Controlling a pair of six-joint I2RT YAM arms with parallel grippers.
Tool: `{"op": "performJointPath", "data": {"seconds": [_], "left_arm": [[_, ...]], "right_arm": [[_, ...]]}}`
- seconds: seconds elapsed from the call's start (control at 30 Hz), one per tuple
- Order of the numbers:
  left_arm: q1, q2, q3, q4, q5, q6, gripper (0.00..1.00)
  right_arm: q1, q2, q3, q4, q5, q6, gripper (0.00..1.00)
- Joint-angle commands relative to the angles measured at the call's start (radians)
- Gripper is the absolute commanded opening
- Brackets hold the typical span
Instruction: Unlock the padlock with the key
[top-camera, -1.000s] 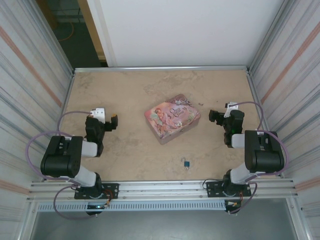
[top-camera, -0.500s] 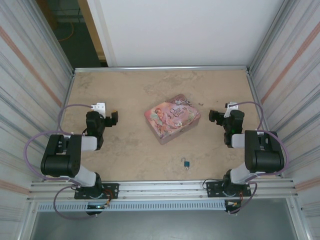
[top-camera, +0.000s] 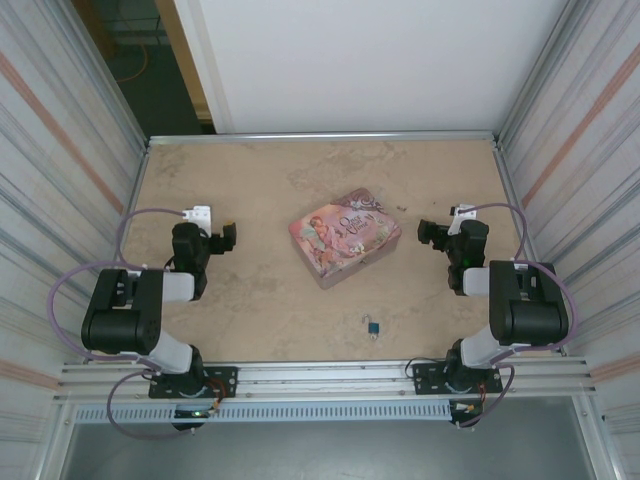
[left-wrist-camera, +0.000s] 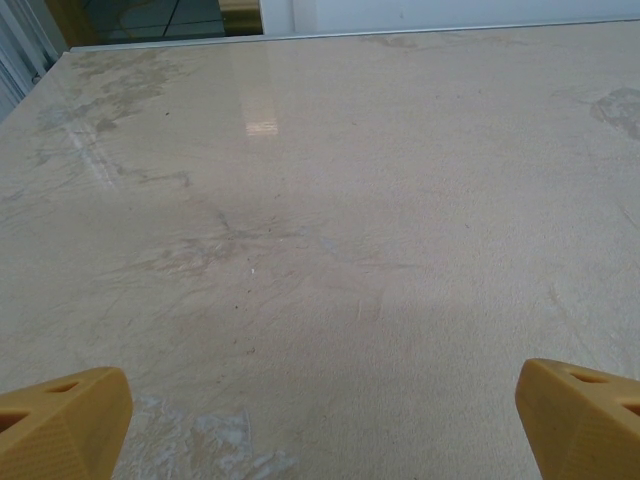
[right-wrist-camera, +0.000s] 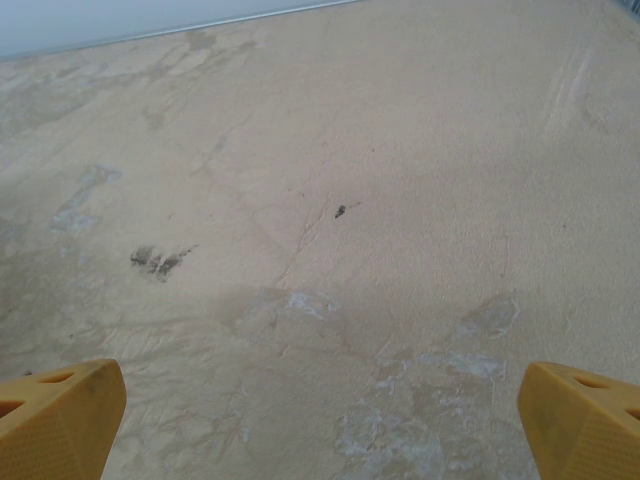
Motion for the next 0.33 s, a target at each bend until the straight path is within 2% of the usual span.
{"op": "performJointPath", "data": {"seconds": [0.0,0.3], "left_arm": [[0.008,-0.004,0.005,0.003,-0.008,0.002,0.99],[0.008,-0.004,0.005,0.003,-0.009,0.002,0.99]], "right_arm": [[0.005,0.01,0.022,-0.01,0.017,-0.032,0.99],[0.006,0.008,0.02,-0.009,0.017,-0.032,0.99]]}}
